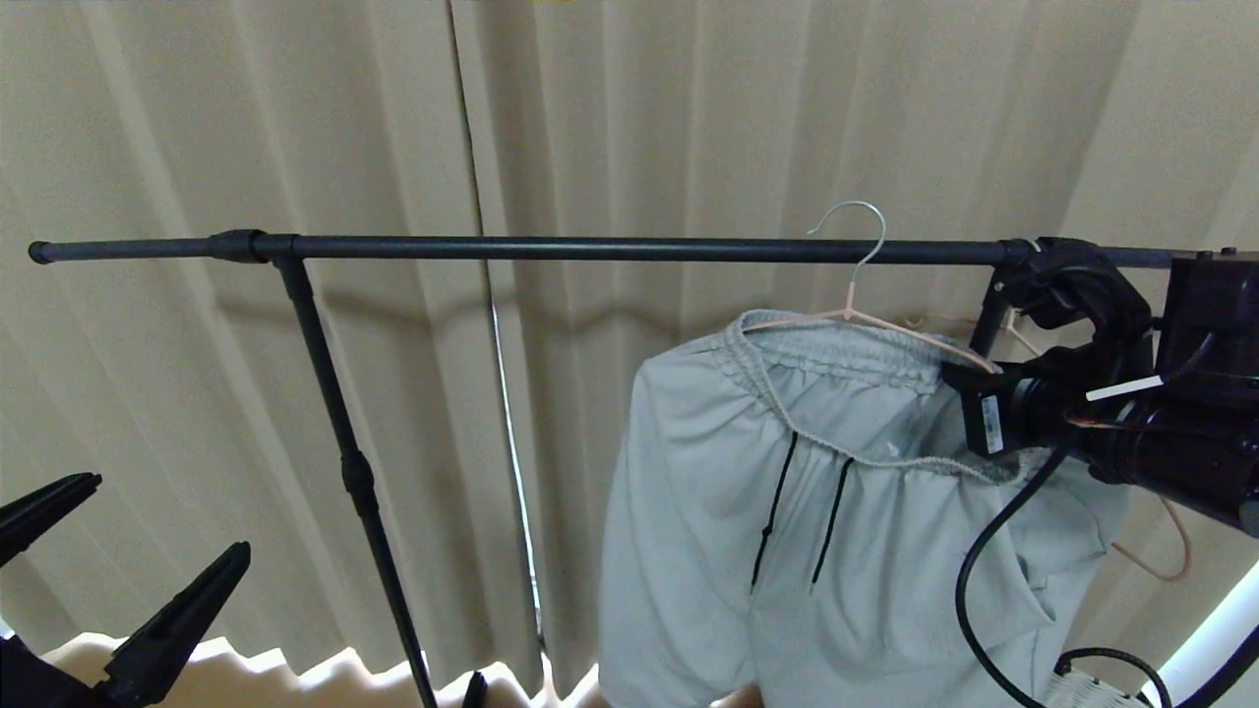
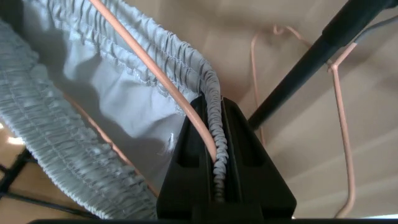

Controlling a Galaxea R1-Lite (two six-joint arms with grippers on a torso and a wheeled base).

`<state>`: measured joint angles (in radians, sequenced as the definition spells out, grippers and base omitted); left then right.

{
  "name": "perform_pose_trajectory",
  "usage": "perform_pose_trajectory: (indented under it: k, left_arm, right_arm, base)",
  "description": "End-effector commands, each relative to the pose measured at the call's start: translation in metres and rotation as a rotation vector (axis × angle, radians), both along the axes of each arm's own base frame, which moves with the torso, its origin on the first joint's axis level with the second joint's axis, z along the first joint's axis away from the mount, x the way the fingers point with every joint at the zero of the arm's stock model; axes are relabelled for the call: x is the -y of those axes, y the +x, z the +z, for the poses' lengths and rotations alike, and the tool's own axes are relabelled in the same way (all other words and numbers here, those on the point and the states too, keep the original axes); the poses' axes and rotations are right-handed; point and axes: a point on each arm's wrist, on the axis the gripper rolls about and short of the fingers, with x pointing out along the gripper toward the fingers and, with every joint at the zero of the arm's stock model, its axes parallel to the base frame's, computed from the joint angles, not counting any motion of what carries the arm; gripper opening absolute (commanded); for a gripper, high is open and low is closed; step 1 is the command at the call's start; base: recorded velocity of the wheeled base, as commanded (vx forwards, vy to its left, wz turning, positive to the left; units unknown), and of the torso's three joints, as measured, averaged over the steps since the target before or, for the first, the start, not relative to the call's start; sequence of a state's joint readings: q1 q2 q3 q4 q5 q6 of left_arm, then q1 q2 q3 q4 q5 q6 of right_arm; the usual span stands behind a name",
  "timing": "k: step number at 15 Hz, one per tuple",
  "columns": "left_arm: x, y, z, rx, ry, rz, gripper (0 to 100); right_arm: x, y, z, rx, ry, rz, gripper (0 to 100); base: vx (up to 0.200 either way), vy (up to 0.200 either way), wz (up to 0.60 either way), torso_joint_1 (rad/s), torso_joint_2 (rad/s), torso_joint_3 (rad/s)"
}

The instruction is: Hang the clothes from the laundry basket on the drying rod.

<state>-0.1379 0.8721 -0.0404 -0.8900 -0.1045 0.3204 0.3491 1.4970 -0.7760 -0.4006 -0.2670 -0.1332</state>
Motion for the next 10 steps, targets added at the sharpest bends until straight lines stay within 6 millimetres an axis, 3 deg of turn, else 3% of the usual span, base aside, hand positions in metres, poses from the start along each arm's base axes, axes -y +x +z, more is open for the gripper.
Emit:
perform_pose_trajectory:
  k: [1,10]
  left_arm:
    - [-0.001,-0.004,0.002,0.027,-0.004,0.000,100]
    - [-0.001,-0.009,0.001,0.027,-0.005,-0.005,100]
  right_arm:
    - [-0.003,0.008,0.002,0.006,0.000,-0.005,0]
    - [-0.014,0.057,-0.014,-0.040,-0.035,-0.066,0]
  base:
    - [0.000,0.000,0.00,0.000,0.00,0.000]
    - [0.000,0.000,0.00,0.000,0.00,0.000]
